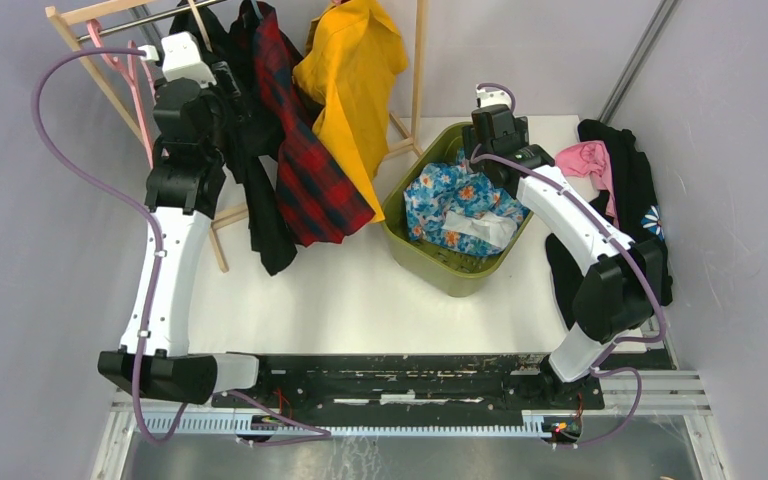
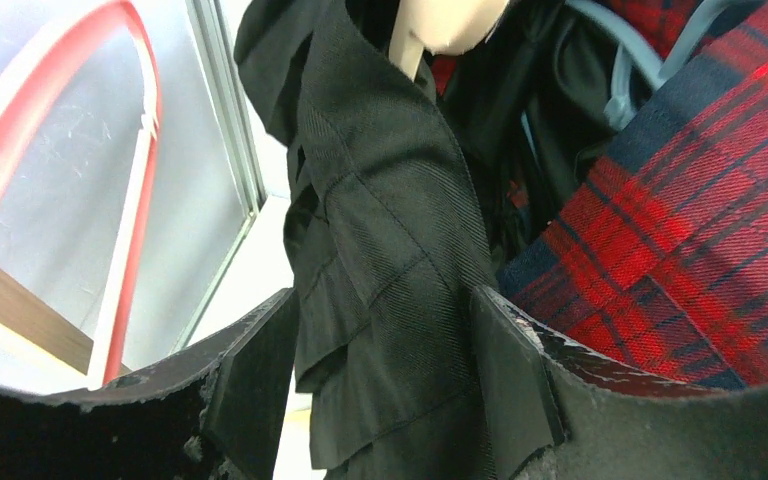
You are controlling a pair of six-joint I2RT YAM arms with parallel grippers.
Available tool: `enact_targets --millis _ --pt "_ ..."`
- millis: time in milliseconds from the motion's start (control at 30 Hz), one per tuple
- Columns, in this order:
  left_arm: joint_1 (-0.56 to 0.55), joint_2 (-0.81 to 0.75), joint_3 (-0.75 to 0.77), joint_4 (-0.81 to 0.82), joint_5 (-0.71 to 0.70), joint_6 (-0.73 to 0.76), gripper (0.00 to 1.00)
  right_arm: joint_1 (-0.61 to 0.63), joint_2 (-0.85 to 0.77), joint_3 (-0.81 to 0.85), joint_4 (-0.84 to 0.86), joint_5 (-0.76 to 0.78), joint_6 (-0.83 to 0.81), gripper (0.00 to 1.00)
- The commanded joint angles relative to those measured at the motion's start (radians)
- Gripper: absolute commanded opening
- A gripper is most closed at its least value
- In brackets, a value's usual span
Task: Remove the skirt from the hanger
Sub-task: Pick up the hanger from the clothesline.
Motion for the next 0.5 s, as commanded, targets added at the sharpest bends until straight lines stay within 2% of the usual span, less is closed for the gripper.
enact_targets --millis 0,233,300,367,467 --pt "-0.004 0.023 -0.034 0.058 -0.021 -0.044 0.7 -0.005 -0.035 0.013 0.046 0.005 -0.008 0.82" --pt "-0.004 0.021 -0.117 0.087 -0.063 -0.021 0.71 -0.008 -0.045 -0.003 0.045 0.002 -0.008 0.82" --pt "-0.004 0.021 -0.131 0.108 -0.074 -0.007 0.66 -0.008 -0.049 -0.008 0.045 -0.002 -0.008 0.82" --pt "-0.005 0.022 -0.133 0.122 -0.081 0.002 0.56 -0.009 -0.052 -0.014 0.046 -0.005 -0.009 0.82" --pt "-0.004 0.018 -0.14 0.144 -0.088 0.015 0.26 -0.01 -0.053 -0.016 0.048 -0.011 -0.006 0.82"
